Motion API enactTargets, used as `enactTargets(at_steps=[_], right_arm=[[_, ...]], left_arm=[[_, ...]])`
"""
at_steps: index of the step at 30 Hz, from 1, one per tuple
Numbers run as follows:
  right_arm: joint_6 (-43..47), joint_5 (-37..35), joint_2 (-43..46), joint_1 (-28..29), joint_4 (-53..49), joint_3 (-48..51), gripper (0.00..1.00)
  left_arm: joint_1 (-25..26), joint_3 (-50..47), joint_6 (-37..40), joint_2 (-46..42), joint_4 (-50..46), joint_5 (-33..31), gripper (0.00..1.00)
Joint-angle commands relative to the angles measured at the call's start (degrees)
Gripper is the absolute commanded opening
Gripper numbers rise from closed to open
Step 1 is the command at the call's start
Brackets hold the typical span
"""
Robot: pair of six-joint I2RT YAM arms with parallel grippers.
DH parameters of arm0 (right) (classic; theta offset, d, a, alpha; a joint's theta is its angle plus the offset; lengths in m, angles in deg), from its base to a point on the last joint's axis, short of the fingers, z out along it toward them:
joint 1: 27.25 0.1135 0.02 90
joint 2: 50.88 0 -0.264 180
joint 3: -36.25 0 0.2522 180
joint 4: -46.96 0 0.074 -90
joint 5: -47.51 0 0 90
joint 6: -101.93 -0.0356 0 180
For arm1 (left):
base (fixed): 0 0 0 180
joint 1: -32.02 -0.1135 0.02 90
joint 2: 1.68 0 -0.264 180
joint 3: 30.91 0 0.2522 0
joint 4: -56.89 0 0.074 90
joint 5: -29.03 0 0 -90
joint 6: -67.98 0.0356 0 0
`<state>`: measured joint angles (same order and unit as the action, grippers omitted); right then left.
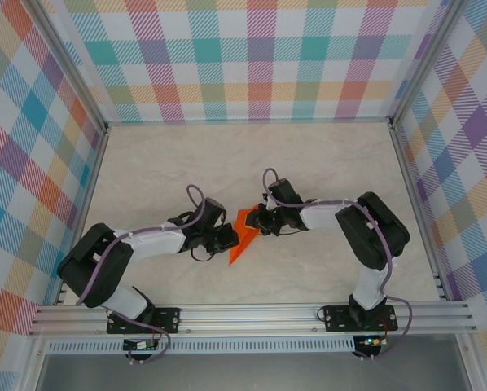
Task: Fold a paper plane with a square sheet of paper (pick it up from the middle)
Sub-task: Turn over the paper at the center of the table.
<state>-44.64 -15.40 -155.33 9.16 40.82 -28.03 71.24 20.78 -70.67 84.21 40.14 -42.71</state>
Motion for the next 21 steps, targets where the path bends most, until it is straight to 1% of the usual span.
enactTargets(at_steps=[1, 6, 13, 15, 19, 21], right_arm=[[3.61, -0.06, 0.22, 0.39, -2.56, -2.75, 0.17], [8.26, -1.65, 3.16, 0.36, -9.23, -5.29, 0.07], [17.37, -8.01, 8.61, 0.36, -25.15, -10.15, 0.07], [20.19, -10.81, 9.96, 0.41, -30.49, -11.96, 0.08], [25.63, -19.52, 11.11, 0.59, -44.15, -17.54, 0.08], [26.81, -25.46, 10.57, 0.85, -51.99, -21.4, 0.09]], left_arm=[[-0.29, -0.93, -0.14, -3.6, -4.07, -3.7, 0.12], [-0.37, -1.37, -0.01, -8.66, -8.5, -8.68, 0.14], [-0.76, -2.66, -0.48, -13.88, -11.89, -12.47, 0.15], [-0.88, -3.1, -0.87, -15.07, -12.46, -13.79, 0.15], [-1.33, -4.67, -2.19, -17.55, -14.76, -16.07, 0.18], [-1.58, -5.18, -2.84, -18.84, -15.18, -16.95, 0.2]])
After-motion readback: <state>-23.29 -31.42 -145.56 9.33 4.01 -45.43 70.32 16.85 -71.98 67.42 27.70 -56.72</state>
